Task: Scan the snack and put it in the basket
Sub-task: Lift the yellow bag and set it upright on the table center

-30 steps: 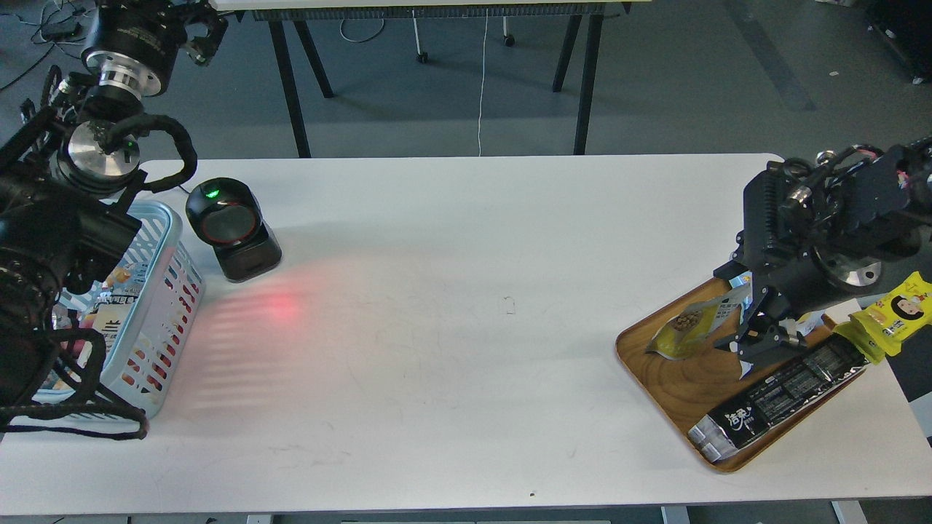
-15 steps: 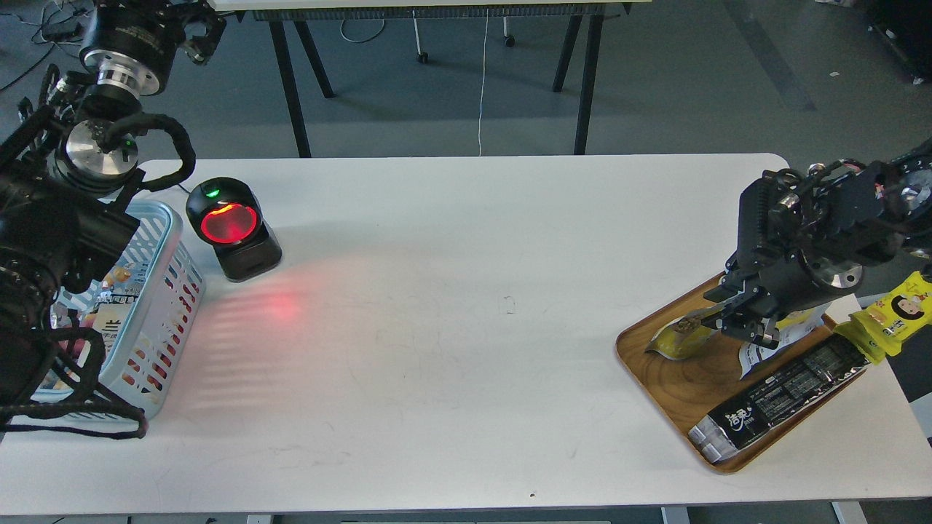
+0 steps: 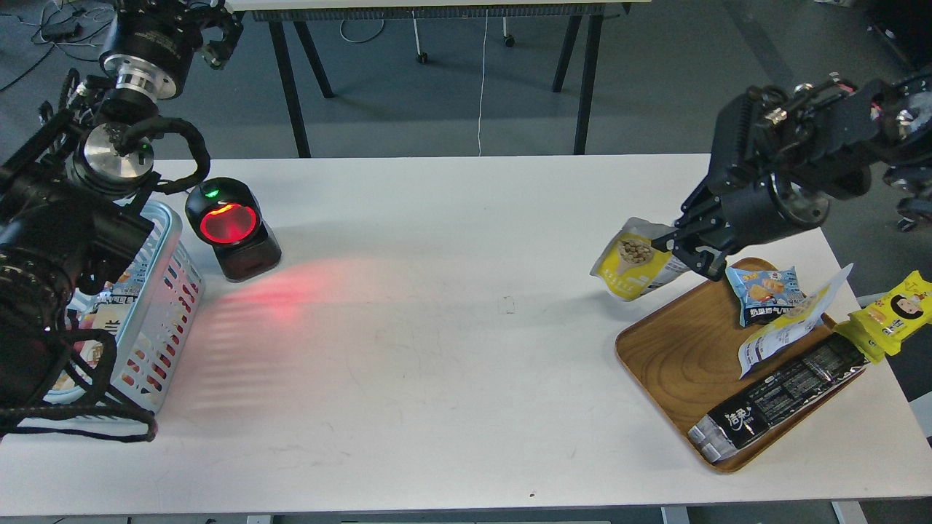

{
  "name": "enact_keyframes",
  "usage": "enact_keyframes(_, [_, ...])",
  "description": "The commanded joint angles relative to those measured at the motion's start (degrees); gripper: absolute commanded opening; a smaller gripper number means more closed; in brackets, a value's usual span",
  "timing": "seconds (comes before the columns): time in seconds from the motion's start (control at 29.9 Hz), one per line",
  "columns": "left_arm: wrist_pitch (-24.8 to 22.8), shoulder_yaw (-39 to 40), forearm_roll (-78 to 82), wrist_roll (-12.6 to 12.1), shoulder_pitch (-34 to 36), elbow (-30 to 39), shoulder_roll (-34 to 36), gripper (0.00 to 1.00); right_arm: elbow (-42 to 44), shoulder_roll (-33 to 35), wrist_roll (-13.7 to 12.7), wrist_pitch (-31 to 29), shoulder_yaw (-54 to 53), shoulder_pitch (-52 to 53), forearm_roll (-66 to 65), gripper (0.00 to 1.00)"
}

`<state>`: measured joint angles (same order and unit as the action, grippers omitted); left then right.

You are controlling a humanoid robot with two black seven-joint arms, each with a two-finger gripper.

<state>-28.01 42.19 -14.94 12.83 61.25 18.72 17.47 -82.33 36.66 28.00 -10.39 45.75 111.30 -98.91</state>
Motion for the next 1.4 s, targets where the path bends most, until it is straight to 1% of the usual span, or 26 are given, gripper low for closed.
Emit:
enact_keyframes(0.0, [0.0,-0.1,0.0,-0.2,0.4,0.0,0.1,1.0,0.9,-6.1,0.0,0.0,-0.5,1.8,5.8,0.0])
enact_keyframes(0.13, [0.0,-0.1,0.0,-0.2,0.4,0.0,0.2,1.0,6.0,-13.9,0.0,0.2,-2.6,1.3,8.8,0.0])
enact_keyframes(0.33, [0.0,-0.1,0.0,-0.3,0.4,0.0,0.5,1.0,11.7,-22.8,0.0,1.8,-2.7,-1.2,9.3,0.0])
enact_keyframes(0.5, [0.0,0.0,0.0,-0.3,0.7,0.0,0.5,1.0,16.8,-28.6,0.0,2.5,-2.8,-3.8,9.3,0.01])
enact_keyframes(0.6, [0.0,-0.1,0.0,-0.3,0.6,0.0,0.6,1.0,18.7,-31.2,0.0,4.1,-2.8,-5.1,9.2,0.01])
enact_keyframes(0.7, [0.0,0.0,0.0,-0.2,0.5,0.0,1.0,1.0,19.4,-32.4,0.0,5.0,-2.8,-6.0,9.2,0.01])
enact_keyframes(0.97, [0.0,0.0,0.0,-0.1,0.3,0.0,1.3,1.0,21.7,-36.7,0.0,5.1,-2.8,-7.6,9.2,0.01])
enact_keyframes(1.2, [0.0,0.0,-0.1,-0.1,0.2,0.0,2.0,1.0,22.0,-36.7,0.0,5.1,-2.8,-7.9,9.2,0.02])
enact_keyframes(1.3, [0.0,0.0,-0.1,-0.1,0.2,0.0,2.0,1.0,22.0,-36.7,0.0,5.1,-2.8,-8.0,9.2,0.06])
enact_keyframes(1.37, [0.0,0.0,-0.1,-0.1,0.2,0.0,2.0,1.0,21.9,-36.7,0.0,5.1,-2.8,-8.0,9.2,0.13])
